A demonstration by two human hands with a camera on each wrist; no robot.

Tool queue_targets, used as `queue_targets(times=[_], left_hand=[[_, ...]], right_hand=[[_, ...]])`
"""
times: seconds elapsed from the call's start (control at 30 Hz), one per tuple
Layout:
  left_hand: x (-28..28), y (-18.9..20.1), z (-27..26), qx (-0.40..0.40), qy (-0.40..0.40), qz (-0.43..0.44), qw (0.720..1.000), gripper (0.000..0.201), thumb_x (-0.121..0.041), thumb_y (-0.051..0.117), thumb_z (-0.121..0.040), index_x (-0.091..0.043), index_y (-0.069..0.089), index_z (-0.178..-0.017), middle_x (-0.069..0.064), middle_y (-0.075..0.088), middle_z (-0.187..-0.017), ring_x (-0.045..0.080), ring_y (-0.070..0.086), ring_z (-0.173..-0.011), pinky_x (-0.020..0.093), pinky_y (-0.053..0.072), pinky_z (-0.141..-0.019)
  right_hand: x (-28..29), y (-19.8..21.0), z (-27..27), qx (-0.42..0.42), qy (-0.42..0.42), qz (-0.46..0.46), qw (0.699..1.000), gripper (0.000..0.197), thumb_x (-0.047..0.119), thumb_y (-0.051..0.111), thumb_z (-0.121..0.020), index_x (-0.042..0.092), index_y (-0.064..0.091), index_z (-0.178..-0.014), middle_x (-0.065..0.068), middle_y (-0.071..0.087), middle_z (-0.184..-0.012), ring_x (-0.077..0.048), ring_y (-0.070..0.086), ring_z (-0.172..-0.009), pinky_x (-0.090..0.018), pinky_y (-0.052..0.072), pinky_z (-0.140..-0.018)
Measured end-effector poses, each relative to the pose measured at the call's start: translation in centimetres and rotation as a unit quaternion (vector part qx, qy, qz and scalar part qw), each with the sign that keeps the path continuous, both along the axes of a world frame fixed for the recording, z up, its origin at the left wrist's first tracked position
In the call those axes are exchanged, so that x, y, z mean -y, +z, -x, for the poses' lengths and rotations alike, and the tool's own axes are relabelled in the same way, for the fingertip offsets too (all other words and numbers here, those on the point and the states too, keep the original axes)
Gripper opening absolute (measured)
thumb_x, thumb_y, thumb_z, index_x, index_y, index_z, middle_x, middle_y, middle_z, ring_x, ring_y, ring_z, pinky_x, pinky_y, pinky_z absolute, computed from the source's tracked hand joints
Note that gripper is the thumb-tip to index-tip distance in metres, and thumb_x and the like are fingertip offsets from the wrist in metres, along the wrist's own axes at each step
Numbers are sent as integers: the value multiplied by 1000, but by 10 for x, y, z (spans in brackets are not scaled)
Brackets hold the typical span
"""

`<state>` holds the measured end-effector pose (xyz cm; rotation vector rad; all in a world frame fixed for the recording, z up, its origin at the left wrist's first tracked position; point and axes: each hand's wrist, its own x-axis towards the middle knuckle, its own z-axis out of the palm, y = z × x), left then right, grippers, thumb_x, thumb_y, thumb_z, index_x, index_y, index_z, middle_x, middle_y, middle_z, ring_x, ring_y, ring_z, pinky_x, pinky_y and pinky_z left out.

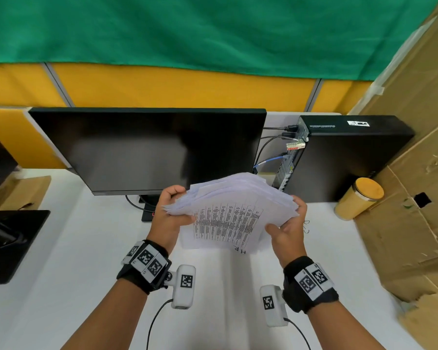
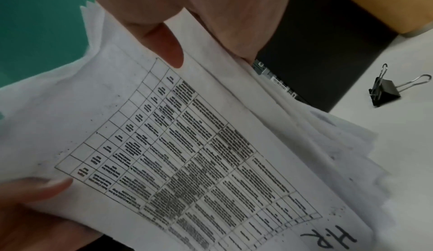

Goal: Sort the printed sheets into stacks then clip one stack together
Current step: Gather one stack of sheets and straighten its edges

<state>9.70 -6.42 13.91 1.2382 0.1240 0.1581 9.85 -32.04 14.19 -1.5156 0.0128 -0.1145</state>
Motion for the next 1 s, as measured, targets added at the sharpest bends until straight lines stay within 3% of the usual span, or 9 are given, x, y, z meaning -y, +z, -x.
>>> queue_targets(times=[0.1,0.17,0.23,0.3,0.43,0.57,0.7,0.87,1.0], left_hand=[[-4,-2,-4,-2,-15,-8,1000,71,16,62,-47,-13,50,-111,7,60,-109,21,60,-100,27,54,-72],[-2,-4,-5,-21,-29,-18,999,73,16,61,-48,-14,51,-114,10,65,-113,25,61,-105,28,55,-76],[-3,-7,-6,-28,-31,-19,999,72,14,66,-52,-17,51,-115,9,66,-112,23,63,-104,29,56,-79],[-6,-6,-5,-25,-24,-24,999,68,5,76,-57,-14,51,-117,10,64,-114,23,63,-104,31,54,-82],[6,-1,-4,-39,-25,-84,995,34,2,65,-86,-7,60,-119,4,71,-111,12,67,-105,24,50,-88],[19,5,-3,-44,-4,-108,993,45,1,61,-90,-10,48,-131,3,65,-122,10,63,-113,30,51,-98],[14,5,-4,-55,-16,-60,997,69,22,54,-81,-22,41,-133,1,59,-129,16,59,-120,35,51,-97],[16,-6,-5,-85,4,-107,991,52,1,56,-92,-19,43,-138,-2,61,-131,15,57,-123,45,41,-109],[24,6,-4,-48,39,-115,991,50,-2,57,-93,-20,43,-138,-7,62,-128,7,59,-119,35,45,-105]], right_hand=[[3,-4,-4,3,-7,3,1000,72,-34,46,-71,13,29,-122,-2,51,-109,11,63,-85,-16,56,-66],[1,-3,-2,5,-5,22,1000,66,-13,59,-65,11,36,-122,-2,52,-112,8,61,-93,-24,58,-79],[2,-4,-3,6,-11,40,999,67,6,70,-63,9,40,-123,0,53,-114,9,59,-97,-17,54,-82],[4,-6,-5,-8,-14,31,999,62,1,76,-74,13,43,-125,0,59,-116,1,62,-101,-17,53,-81],[2,-16,-8,-38,-1,97,995,30,16,66,-88,22,66,-118,4,71,-115,-15,65,-111,-40,51,-97],[-3,-13,-10,-79,-37,59,994,20,17,59,-95,19,63,-115,7,72,-103,-13,67,-97,-36,54,-84],[0,-11,-8,-75,-15,26,997,51,-6,58,-89,31,48,-122,8,64,-115,-9,62,-106,-33,54,-85],[-5,-19,-6,-83,-6,59,995,39,7,55,-96,32,43,-122,10,61,-112,-16,60,-109,-22,52,-77],[-8,-8,-8,-45,-1,34,998,40,5,53,-97,40,44,-113,16,60,-109,4,61,-97,-9,52,-64]])
